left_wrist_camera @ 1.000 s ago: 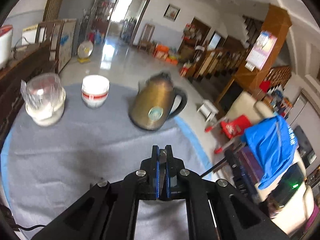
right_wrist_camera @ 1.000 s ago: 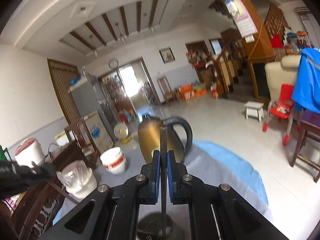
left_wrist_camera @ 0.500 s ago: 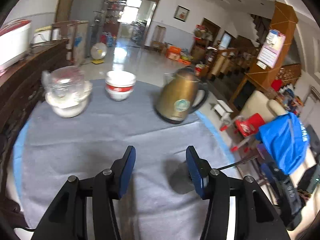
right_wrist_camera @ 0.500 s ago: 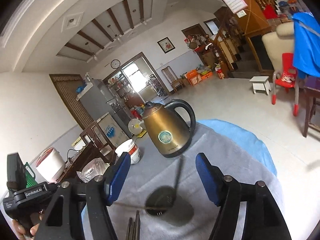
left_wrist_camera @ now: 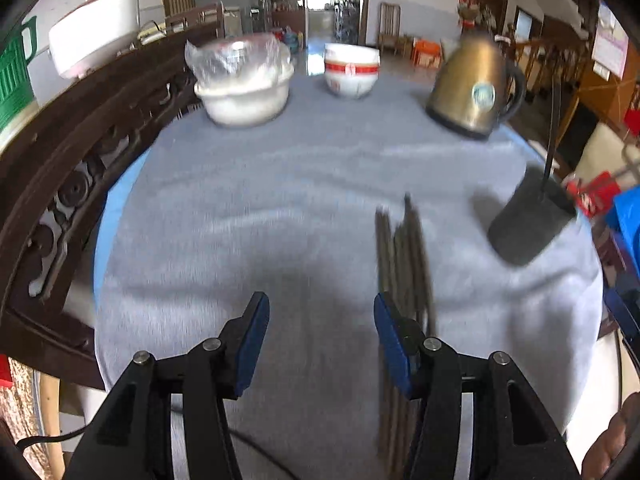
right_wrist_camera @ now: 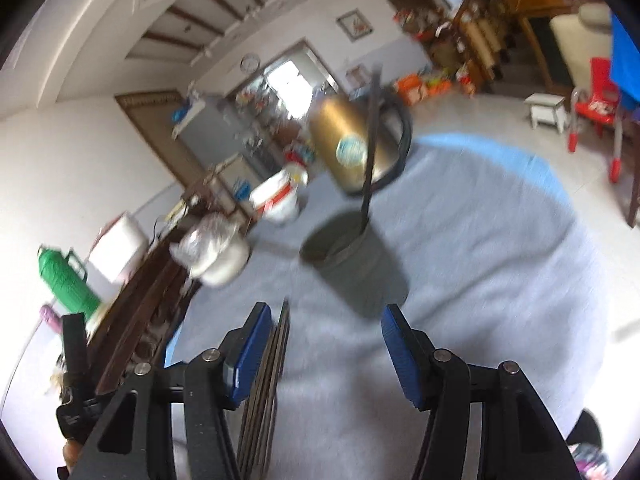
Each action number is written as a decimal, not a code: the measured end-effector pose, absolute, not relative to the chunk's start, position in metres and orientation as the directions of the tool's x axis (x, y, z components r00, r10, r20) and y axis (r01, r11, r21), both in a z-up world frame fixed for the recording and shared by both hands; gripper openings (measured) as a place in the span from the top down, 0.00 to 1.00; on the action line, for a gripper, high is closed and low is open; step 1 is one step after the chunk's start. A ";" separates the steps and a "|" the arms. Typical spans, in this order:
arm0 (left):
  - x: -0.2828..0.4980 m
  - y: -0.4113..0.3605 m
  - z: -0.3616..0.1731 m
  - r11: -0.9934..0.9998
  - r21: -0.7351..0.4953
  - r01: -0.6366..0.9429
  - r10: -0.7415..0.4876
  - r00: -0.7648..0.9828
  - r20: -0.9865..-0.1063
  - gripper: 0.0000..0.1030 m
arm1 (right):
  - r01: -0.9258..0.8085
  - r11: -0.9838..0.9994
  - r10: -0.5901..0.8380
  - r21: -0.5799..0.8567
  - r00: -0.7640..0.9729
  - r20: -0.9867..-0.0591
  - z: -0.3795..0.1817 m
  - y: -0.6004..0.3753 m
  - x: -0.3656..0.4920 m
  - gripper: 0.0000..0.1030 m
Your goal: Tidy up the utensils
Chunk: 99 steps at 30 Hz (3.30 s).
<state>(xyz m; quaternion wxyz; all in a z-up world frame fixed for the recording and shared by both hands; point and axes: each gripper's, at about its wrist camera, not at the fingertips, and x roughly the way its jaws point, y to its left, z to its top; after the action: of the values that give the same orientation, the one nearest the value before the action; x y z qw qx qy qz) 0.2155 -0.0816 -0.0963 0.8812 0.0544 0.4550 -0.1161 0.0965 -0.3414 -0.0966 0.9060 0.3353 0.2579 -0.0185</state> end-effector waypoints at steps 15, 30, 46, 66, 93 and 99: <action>0.188 -0.086 -0.118 0.944 -0.025 0.329 -0.222 0.576 -0.787 0.42 | 0.108 0.783 0.232 0.613 0.863 -0.449 -0.131 -0.315 0.100 0.40; 0.206 -0.099 -0.145 0.936 -0.025 0.352 -0.227 0.546 -0.807 0.42 | 0.089 0.745 0.251 0.661 0.881 -0.401 -0.153 -0.343 0.117 0.40; 0.223 -0.084 -0.151 0.955 -0.028 0.294 -0.188 0.535 -0.824 0.35 | 0.112 0.772 0.227 0.625 0.871 -0.436 -0.154 -0.338 0.120 0.40; 0.223 -0.101 -0.147 0.946 -0.032 0.324 -0.204 0.515 -0.832 0.34 | 0.123 0.794 0.211 0.595 0.863 -0.459 -0.153 -0.333 0.122 0.40; 0.215 -0.086 -0.139 0.948 -0.047 0.316 -0.218 0.531 -0.819 0.31 | 0.124 0.804 0.206 0.582 0.860 -0.467 -0.153 -0.330 0.123 0.40; 0.220 -0.082 -0.142 0.953 -0.050 0.300 -0.210 0.528 -0.823 0.31 | 0.126 0.805 0.204 0.580 0.859 -0.470 -0.153 -0.330 0.123 0.40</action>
<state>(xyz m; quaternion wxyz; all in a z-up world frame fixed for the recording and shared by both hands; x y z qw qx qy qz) 0.2198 -0.0824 -0.1418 0.8727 0.0487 0.4633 -0.1461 0.1234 -0.3297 -0.1533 0.9123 0.3117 0.2647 0.0214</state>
